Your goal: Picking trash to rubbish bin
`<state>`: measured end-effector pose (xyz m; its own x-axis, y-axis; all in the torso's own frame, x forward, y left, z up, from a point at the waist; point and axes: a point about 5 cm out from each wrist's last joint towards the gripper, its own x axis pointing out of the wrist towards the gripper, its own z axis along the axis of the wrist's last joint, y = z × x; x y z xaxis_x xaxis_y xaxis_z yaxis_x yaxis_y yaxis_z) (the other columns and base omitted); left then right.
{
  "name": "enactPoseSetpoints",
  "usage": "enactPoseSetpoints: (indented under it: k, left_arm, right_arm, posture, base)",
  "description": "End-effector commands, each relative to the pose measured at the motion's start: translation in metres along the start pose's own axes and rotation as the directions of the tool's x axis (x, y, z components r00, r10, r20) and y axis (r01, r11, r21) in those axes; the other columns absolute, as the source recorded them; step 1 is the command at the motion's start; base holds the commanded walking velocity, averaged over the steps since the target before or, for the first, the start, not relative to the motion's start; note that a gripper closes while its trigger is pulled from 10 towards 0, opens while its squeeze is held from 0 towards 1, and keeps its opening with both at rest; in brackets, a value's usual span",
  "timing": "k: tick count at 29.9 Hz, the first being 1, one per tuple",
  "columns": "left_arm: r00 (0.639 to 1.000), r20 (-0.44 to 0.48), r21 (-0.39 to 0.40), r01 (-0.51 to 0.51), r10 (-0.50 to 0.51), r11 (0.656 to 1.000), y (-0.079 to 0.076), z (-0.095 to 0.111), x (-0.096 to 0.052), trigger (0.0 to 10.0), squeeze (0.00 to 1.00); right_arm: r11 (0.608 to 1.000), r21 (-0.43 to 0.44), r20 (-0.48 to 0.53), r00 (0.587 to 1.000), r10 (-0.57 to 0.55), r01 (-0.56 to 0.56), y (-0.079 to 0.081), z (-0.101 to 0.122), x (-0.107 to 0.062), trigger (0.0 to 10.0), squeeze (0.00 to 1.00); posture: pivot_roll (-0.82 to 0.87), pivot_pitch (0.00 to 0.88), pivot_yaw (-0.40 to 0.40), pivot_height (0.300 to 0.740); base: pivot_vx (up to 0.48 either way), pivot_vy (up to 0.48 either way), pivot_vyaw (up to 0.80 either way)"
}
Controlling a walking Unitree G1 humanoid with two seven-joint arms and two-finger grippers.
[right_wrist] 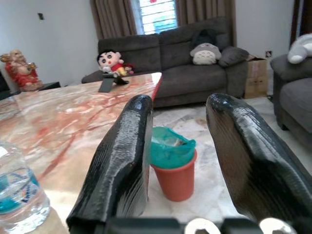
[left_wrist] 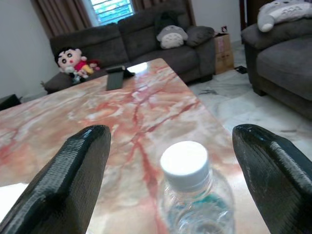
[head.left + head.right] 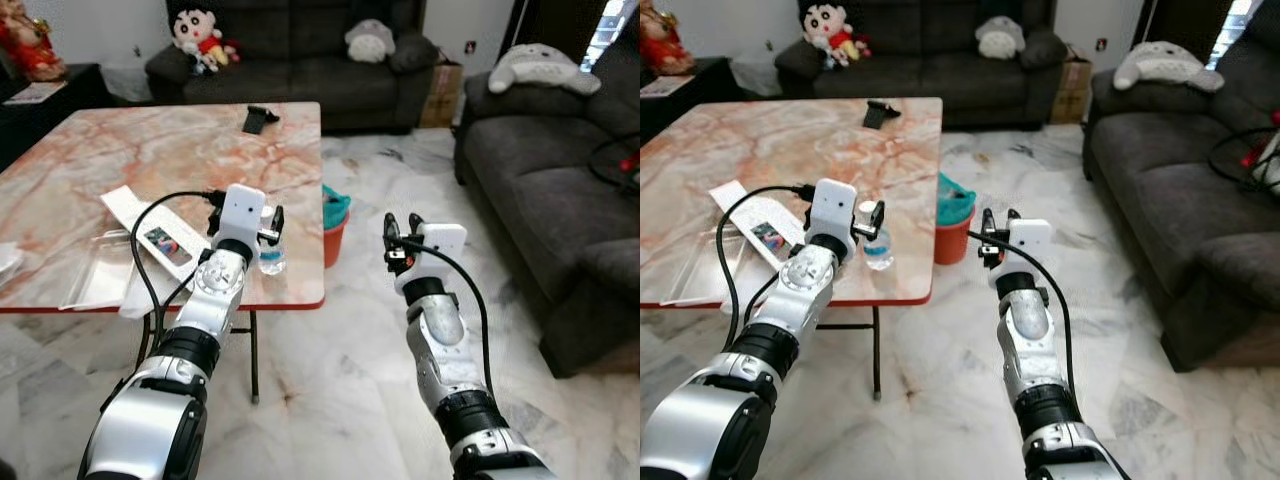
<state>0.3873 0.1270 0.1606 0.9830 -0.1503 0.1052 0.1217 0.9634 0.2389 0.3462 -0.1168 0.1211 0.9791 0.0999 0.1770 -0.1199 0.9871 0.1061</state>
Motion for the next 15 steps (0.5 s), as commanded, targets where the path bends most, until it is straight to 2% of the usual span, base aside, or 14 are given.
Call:
enactPoseSetpoints:
  k: [1,15]
  left_arm:
    - [1.0,0.005,0.01,-0.013,0.013,1.0,0.0049,0.0048,0.0039,10.0,0.0]
    - [0.999,-0.008,0.014,-0.036,0.036,0.999,0.0128,0.0097,0.0107,10.0,0.0]
  right_arm:
    - [1.0,0.005,0.003,1.0,0.003,-0.003,0.0019,0.0016,0.0006,10.0,0.0]
    - [1.0,0.005,0.005,1.0,-0.003,0.003,0.0007,0.0021,-0.0002,10.0,0.0]
  posture:
    - [0.17,0.0,0.032,0.74]
    - [0.17,0.0,0.033,0.74]
  base:
    - [0.0,0.0,0.0]
    - [0.0,0.0,0.0]
